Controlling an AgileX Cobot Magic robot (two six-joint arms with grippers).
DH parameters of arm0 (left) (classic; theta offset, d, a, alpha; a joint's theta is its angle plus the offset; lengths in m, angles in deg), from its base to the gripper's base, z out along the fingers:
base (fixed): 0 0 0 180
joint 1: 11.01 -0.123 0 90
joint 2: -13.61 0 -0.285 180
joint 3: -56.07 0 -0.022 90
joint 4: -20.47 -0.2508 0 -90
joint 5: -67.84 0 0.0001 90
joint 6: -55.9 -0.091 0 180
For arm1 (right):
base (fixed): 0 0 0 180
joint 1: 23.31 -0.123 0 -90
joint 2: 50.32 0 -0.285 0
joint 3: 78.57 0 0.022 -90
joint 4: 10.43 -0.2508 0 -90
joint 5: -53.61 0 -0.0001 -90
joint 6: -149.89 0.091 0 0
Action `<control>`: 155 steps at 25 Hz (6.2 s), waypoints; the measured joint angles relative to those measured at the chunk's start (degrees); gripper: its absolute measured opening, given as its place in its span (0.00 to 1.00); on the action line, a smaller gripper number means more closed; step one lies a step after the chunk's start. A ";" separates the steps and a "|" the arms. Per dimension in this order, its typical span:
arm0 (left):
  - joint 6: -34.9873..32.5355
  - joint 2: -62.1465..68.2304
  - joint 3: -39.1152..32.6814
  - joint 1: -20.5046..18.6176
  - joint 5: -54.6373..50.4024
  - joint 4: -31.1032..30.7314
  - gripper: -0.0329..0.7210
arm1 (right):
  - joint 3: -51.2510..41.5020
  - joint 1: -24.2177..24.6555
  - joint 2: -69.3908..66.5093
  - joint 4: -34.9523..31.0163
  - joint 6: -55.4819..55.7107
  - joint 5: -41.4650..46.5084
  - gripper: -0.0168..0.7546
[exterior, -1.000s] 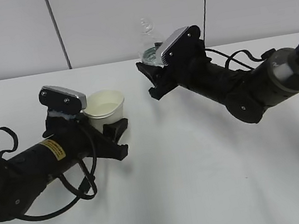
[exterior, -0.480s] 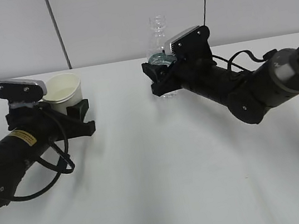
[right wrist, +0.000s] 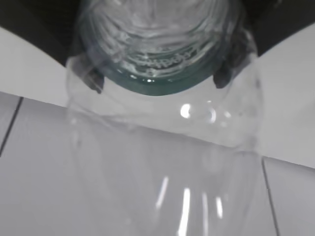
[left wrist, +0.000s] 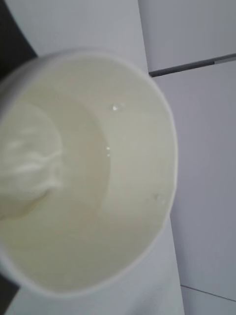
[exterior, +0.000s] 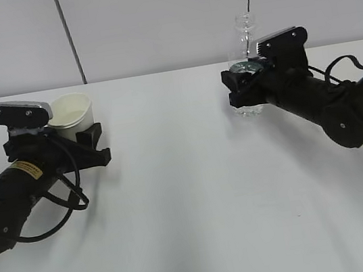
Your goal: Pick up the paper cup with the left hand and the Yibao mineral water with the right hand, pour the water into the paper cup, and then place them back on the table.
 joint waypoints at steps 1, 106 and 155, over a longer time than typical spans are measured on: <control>0.00 0.63 0.41 0.00 0.41 0.00 0.57 | -0.81 0.32 0.27 -0.14 0.09 0.00 0.66; 0.00 -36.11 -10.85 2.05 -26.54 6.89 0.80 | -14.94 1.23 -5.15 -4.13 -0.88 -13.13 0.82; 0.00 -88.18 -0.52 3.96 -131.35 6.48 0.72 | -26.45 -7.67 105.95 -13.89 -10.05 115.95 0.78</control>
